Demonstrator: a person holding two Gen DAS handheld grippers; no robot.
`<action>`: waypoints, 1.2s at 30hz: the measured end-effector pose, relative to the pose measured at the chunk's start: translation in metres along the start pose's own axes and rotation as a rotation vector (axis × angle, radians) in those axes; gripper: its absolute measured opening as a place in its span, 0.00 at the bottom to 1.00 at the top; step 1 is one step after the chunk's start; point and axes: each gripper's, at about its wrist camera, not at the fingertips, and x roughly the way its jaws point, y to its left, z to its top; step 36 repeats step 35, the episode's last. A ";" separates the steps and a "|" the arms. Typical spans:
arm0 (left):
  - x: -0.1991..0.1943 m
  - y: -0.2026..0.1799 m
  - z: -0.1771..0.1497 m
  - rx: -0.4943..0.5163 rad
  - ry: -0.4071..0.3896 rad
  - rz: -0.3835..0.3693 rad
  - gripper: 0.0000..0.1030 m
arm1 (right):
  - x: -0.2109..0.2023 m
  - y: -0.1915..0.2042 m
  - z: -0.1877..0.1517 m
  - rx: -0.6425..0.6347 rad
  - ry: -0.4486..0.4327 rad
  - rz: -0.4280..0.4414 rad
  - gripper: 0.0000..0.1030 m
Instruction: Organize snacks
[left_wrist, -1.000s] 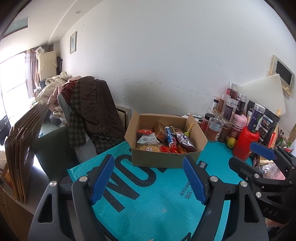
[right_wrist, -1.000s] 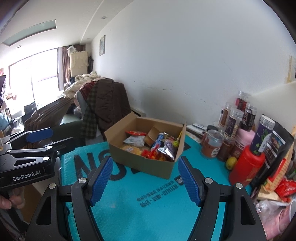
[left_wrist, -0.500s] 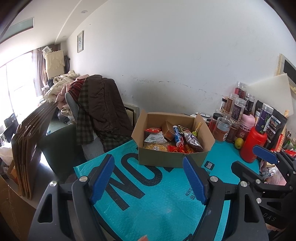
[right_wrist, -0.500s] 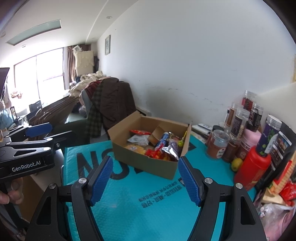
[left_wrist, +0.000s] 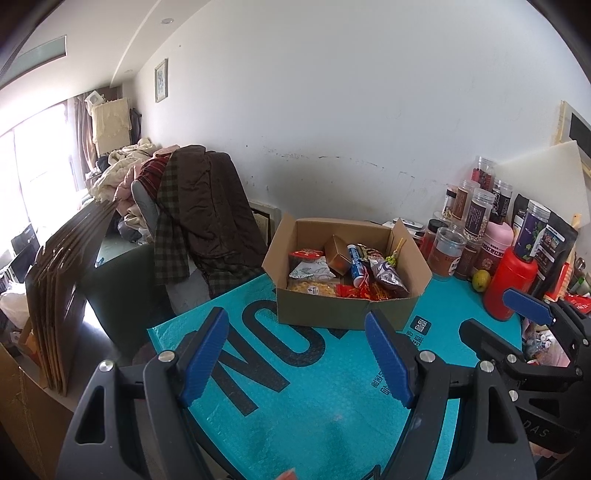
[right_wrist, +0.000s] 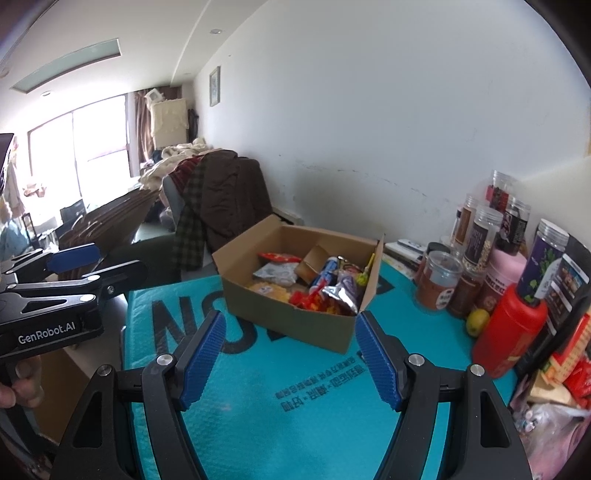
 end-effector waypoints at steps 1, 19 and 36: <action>0.001 -0.001 0.000 0.001 0.003 -0.001 0.74 | 0.000 0.000 0.000 -0.002 0.002 0.000 0.71; 0.004 -0.004 -0.006 -0.010 0.025 -0.004 0.74 | 0.005 0.001 -0.002 -0.004 0.016 0.010 0.71; 0.028 0.003 -0.014 -0.011 0.074 0.051 0.74 | 0.038 -0.005 -0.013 0.024 0.117 0.023 0.71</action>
